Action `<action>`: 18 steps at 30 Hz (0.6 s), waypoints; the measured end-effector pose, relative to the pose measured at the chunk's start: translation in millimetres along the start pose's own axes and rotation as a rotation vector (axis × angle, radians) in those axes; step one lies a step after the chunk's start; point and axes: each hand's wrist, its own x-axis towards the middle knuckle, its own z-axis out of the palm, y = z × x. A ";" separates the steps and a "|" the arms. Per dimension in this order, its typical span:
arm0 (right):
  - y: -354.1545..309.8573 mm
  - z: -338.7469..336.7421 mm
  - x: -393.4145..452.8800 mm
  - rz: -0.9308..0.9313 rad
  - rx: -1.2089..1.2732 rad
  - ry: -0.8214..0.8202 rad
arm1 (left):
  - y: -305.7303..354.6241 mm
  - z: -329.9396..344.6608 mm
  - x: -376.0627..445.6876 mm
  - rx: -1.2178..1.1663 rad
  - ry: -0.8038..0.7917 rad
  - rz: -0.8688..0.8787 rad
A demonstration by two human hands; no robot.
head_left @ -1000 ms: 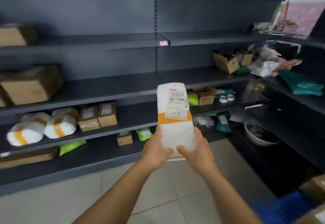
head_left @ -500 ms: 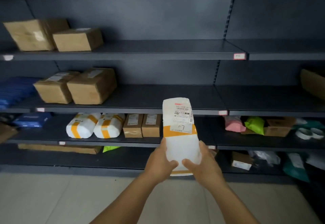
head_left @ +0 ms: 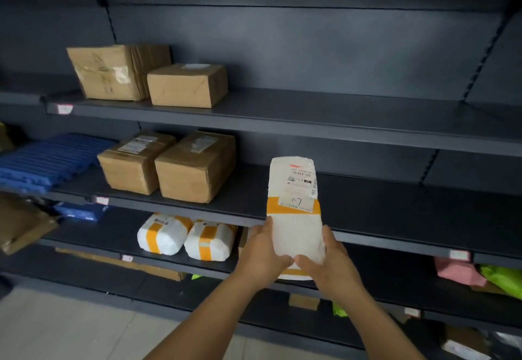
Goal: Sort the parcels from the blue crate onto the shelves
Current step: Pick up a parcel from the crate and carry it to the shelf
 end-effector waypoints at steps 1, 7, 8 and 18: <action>-10.9 10.0 12.8 0.008 -0.004 -0.003 | -8.0 -11.4 12.5 0.041 -0.004 -0.003; -56.3 61.0 83.4 -0.002 -0.045 0.026 | -52.9 -60.6 80.9 0.178 -0.019 -0.004; -61.2 67.5 91.9 0.000 -0.073 0.022 | -59.8 -66.1 90.8 0.196 -0.024 -0.007; -80.9 111.2 163.4 -0.022 -0.158 -0.025 | -110.0 -78.0 166.9 0.465 -0.106 0.029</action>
